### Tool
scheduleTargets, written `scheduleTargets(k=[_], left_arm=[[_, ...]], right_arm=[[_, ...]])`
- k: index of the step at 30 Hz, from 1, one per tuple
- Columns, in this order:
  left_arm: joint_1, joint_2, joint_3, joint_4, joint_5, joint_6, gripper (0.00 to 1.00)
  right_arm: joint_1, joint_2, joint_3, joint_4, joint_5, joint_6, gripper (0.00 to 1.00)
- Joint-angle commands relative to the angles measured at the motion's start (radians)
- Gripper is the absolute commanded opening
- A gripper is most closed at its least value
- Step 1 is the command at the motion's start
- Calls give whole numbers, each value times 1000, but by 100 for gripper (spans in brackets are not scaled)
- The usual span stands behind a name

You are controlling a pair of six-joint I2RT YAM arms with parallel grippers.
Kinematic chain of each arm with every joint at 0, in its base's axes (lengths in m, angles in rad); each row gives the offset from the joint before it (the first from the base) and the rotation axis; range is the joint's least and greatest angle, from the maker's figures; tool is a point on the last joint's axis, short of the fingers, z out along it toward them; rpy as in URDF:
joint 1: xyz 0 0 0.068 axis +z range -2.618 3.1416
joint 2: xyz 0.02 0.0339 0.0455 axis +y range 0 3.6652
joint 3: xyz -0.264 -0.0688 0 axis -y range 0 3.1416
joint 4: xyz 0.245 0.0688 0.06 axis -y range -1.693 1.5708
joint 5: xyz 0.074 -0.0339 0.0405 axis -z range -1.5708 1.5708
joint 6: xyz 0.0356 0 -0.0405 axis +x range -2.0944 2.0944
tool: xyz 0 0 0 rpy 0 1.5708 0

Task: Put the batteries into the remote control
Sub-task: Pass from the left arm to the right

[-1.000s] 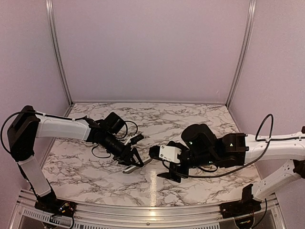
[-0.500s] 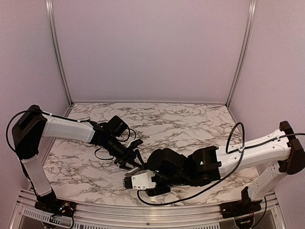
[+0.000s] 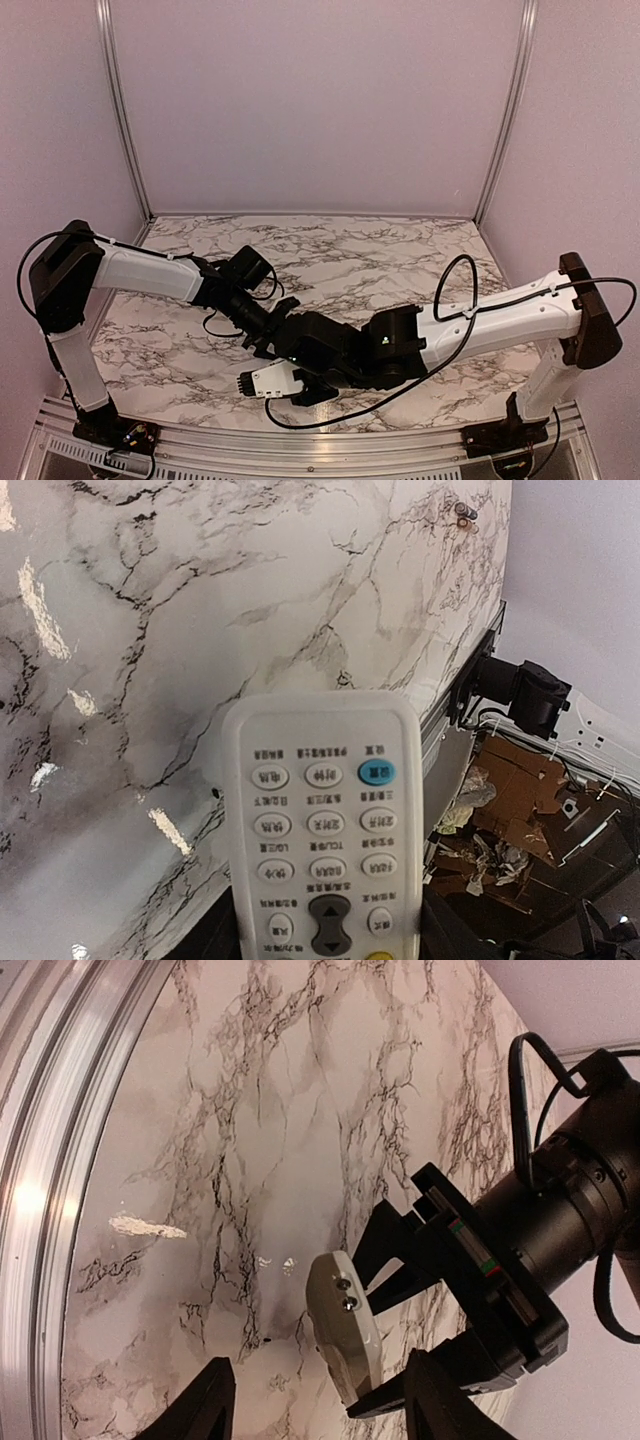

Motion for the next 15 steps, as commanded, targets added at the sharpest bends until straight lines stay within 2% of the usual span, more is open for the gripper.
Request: scheduleTargets(k=[1, 15], left_arm=[[-8, -1, 22, -21, -1, -11, 26], [-16, -8, 25, -85, -58, -30, 26]], right_arm=[[4, 48, 76, -74, 31, -9, 55], [11, 180, 187, -186, 216, 9, 52]])
